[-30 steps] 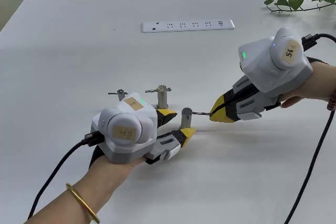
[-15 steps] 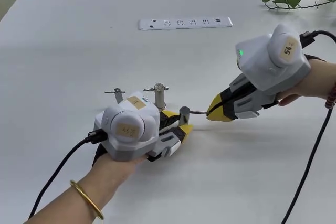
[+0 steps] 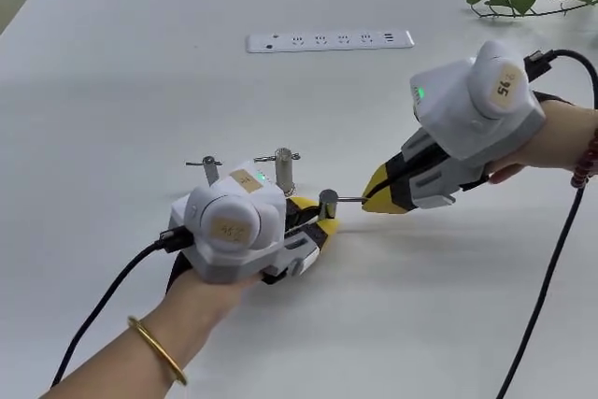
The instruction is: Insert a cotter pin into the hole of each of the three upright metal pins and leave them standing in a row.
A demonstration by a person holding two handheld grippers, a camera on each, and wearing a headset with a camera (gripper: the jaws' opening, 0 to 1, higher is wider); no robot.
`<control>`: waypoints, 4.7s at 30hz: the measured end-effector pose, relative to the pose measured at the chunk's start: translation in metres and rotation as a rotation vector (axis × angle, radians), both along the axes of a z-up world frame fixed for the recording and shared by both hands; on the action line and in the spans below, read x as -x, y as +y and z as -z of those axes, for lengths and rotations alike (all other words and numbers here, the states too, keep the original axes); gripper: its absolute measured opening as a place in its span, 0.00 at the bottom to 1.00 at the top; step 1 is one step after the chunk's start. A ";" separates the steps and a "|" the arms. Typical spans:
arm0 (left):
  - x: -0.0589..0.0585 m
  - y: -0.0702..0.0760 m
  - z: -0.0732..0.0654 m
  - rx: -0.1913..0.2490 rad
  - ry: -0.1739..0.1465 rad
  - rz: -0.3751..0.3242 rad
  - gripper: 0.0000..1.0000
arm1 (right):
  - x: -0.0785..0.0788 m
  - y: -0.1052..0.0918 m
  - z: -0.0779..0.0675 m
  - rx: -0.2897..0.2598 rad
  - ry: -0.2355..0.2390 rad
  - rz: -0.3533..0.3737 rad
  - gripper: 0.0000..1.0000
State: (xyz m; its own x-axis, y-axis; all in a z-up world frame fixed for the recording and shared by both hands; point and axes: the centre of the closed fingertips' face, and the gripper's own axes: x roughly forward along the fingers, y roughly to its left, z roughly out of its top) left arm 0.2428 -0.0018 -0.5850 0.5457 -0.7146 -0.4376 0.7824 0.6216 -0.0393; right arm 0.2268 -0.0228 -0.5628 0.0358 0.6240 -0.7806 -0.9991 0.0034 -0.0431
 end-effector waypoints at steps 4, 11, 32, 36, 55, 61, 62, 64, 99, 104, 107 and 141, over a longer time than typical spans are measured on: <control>0.000 0.000 0.000 -0.006 -0.005 0.011 0.10 | 0.000 0.005 0.000 0.003 -0.001 -0.010 0.00; 0.000 0.000 0.000 -0.005 -0.003 0.014 0.10 | -0.001 0.011 0.001 0.008 -0.001 -0.020 0.00; -0.002 -0.001 0.002 -0.001 -0.004 0.011 0.10 | -0.005 0.011 -0.003 -0.029 0.056 0.095 0.14; -0.003 -0.001 0.002 0.000 -0.001 0.013 0.10 | -0.006 0.005 -0.004 -0.030 0.056 0.109 0.08; -0.002 -0.001 0.002 0.008 0.007 0.012 0.10 | -0.002 0.012 -0.009 -0.055 0.090 0.113 0.00; -0.002 -0.001 0.002 0.010 0.011 0.013 0.10 | -0.003 0.015 -0.008 -0.057 0.077 0.095 0.00; -0.002 -0.001 0.002 0.010 0.012 0.013 0.10 | -0.002 0.016 -0.008 -0.055 0.078 0.092 0.00; -0.003 -0.001 0.002 0.011 0.013 0.014 0.10 | -0.003 0.016 -0.007 -0.055 0.071 0.086 0.00; 0.012 0.025 0.003 -0.011 0.059 -0.013 0.35 | -0.008 0.040 -0.006 -0.093 0.071 0.117 0.16; 0.016 0.028 -0.003 0.010 0.071 -0.015 0.42 | -0.005 0.043 -0.003 -0.085 0.073 0.111 0.15; 0.018 0.031 -0.008 0.023 0.071 -0.017 0.47 | -0.004 0.045 0.000 -0.076 0.074 0.107 0.12; 0.028 0.077 -0.040 0.043 0.043 -0.065 0.60 | -0.020 0.037 -0.003 -0.054 0.034 0.101 0.08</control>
